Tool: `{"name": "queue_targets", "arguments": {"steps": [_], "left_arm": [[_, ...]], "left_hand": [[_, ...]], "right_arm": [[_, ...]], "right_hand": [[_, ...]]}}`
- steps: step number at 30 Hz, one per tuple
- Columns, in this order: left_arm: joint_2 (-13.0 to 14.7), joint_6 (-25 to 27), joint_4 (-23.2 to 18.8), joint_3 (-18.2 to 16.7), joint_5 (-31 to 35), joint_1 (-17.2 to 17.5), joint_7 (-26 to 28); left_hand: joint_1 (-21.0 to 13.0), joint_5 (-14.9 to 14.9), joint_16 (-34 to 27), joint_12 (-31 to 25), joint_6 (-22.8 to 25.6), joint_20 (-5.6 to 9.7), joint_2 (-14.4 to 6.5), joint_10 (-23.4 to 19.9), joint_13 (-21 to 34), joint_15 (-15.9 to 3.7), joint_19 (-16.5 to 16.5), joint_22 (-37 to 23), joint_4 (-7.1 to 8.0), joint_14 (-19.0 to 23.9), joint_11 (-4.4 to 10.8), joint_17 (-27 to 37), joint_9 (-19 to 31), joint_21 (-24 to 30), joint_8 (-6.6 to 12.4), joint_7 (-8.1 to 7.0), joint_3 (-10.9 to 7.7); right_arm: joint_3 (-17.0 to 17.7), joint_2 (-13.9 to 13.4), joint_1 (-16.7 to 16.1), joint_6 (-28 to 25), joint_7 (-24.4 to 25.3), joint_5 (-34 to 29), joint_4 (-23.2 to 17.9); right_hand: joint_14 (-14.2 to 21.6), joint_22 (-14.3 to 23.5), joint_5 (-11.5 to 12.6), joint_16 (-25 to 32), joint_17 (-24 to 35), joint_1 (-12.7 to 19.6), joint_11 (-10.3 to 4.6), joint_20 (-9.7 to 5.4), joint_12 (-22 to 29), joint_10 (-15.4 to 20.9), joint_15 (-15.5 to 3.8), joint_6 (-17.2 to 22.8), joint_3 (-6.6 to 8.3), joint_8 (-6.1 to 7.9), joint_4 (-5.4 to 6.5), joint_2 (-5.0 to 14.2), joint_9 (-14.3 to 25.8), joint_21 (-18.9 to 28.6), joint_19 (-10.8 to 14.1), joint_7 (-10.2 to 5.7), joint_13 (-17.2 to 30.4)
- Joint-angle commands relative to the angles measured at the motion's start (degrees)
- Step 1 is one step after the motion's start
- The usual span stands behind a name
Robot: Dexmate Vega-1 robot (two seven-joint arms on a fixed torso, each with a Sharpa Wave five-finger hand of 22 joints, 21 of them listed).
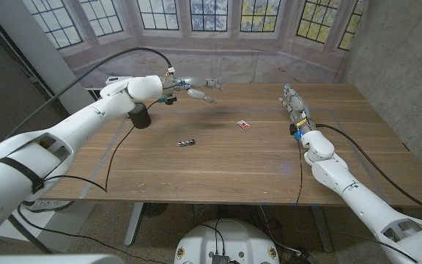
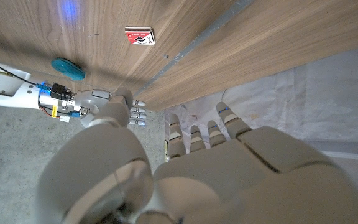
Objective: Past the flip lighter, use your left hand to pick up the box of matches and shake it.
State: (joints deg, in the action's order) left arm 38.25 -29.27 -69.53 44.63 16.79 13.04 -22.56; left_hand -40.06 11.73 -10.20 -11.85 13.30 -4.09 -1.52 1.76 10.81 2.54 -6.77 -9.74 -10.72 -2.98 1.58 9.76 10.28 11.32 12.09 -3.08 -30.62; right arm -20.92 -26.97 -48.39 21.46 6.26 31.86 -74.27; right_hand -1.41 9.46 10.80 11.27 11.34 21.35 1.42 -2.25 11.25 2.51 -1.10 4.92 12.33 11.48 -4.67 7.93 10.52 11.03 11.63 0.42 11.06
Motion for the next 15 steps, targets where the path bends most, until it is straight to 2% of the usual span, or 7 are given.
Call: {"name": "queue_targets", "arguments": {"steps": [1, 7, 11, 15], "left_arm": [[-2.8, -2.9, 2.3, 3.8, 8.4, -5.8, -1.2], [-4.4, -4.2, 3.1, 6.1, 12.0, -8.0, -1.4], [-5.8, -5.2, 4.7, 7.3, 13.4, -9.4, -1.2], [-6.3, -5.3, 4.3, 8.7, 16.9, -10.6, -0.4]], "left_hand": [[-0.4, -0.4, 0.1, 0.3, -0.2, 0.09, 1.6, 1.0, 0.1, -0.22, 0.2, -0.2, 0.08, -0.4, 0.25, 0.1, 0.3, -0.2, -0.17, -0.76, 0.51], [-0.9, -0.6, 0.1, 0.5, -0.4, -0.46, 3.4, 2.0, 0.2, 0.05, 0.5, -0.3, 0.22, -0.9, 0.27, 0.2, 0.3, -0.3, -0.31, -1.76, 1.24], [-1.1, -0.6, 0.1, 0.6, 0.0, -0.62, 4.1, 2.4, 0.2, 0.11, 0.5, -0.3, 0.27, -1.3, 0.33, 0.2, 0.3, -0.3, -0.18, -1.87, 1.53], [-1.3, -0.5, 0.1, 0.6, 0.0, -0.5, 4.5, 2.5, 0.2, 0.22, 0.5, -0.3, 0.34, -1.4, 0.22, 0.2, 0.3, -0.3, -0.24, -1.77, 1.69]], "right_arm": [[0.8, -0.6, -0.9, 0.0, -0.1, 0.8, -0.7], [1.2, -1.0, -1.4, -0.1, -0.4, 1.2, -0.9], [1.5, -1.4, -1.8, -0.3, -0.2, 1.3, -1.4], [1.6, -1.7, -2.1, -0.2, -0.4, 1.5, -1.5]], "right_hand": [[-0.1, 0.2, -0.1, 0.5, 0.1, 0.1, 0.39, -1.85, 0.3, 0.1, 0.48, 0.4, -0.15, 0.42, -0.08, -0.5, 0.3, 0.3, 0.6, 0.13, 0.2], [-0.1, 0.2, -0.1, 0.5, 0.1, 0.1, 0.41, -1.91, 0.3, 0.1, 0.5, 0.4, -0.14, 0.4, -0.14, -0.48, 0.3, 0.3, 0.7, 0.19, 0.2], [0.0, 0.2, -0.1, 0.5, 0.1, 0.1, 0.46, -1.89, 0.3, 0.1, 0.49, 0.4, -0.15, 0.38, -0.16, -0.47, 0.3, 0.3, 0.7, 0.19, 0.2], [0.0, 0.2, -0.1, 0.5, 0.1, 0.0, 0.44, -1.86, 0.3, 0.1, 0.56, 0.5, -0.16, 0.37, -0.15, -0.43, 0.3, 0.3, 0.7, 0.2, 0.2]]}}
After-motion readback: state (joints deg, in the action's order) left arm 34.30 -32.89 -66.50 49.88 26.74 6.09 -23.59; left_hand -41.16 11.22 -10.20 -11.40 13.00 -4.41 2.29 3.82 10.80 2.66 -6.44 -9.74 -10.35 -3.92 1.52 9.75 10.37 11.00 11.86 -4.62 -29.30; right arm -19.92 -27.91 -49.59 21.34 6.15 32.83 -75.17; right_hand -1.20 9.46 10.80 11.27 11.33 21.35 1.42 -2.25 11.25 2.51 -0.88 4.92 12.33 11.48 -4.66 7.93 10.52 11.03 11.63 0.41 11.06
